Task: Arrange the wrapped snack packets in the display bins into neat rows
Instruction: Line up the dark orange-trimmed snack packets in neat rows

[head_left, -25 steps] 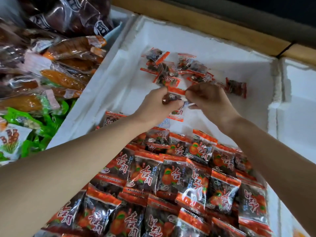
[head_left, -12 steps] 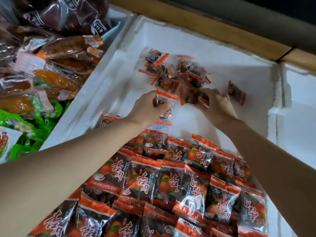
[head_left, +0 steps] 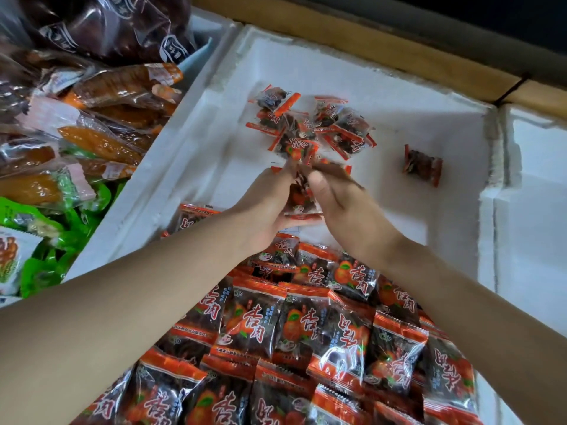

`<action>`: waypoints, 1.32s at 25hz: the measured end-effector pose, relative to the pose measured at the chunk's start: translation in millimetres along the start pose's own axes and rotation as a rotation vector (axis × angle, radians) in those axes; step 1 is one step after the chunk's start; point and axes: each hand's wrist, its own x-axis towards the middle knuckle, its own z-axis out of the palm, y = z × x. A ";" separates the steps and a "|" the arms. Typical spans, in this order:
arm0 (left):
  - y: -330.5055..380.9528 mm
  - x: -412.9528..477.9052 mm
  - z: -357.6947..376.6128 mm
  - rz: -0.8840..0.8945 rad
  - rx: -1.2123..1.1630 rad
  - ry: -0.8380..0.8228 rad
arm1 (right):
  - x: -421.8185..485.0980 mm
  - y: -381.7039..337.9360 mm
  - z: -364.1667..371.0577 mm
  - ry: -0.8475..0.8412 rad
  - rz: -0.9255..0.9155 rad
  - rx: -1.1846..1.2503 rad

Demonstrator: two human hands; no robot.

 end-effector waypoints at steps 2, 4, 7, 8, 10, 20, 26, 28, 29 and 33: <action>4.5 -8.1 -10.2 0.016 -0.001 -0.095 | 2.4 -3.3 -4.0 0.093 0.078 0.205; 8.5 -12.7 -24.7 0.057 0.112 -0.145 | 5.8 -2.3 -14.8 0.078 0.157 0.222; 10.7 -17.7 -42.7 0.138 0.416 -0.229 | 7.0 -4.8 -23.2 -0.194 0.215 0.146; 10.2 -20.2 -46.9 0.182 0.515 -0.234 | 5.8 -4.7 -22.4 -0.231 0.208 0.126; 8.3 -23.7 -54.4 0.261 0.652 -0.185 | 4.8 -4.2 -22.2 -0.230 0.227 0.099; 10.9 -19.8 -70.9 0.425 0.863 0.012 | 1.1 0.8 -15.5 -0.706 0.238 -0.419; -0.9 0.3 -48.3 0.381 1.110 -0.207 | -6.7 -14.2 -14.2 -0.696 0.292 -0.433; -5.5 5.5 -40.9 0.397 1.243 -0.276 | -10.2 -14.1 -11.9 -0.687 0.322 -0.427; -7.3 7.4 -39.8 0.399 1.313 -0.299 | -12.0 -12.8 -11.3 -0.685 0.331 -0.417; -5.9 7.6 -42.6 0.270 1.411 -0.393 | -16.5 -10.3 -10.7 -0.684 0.327 -0.422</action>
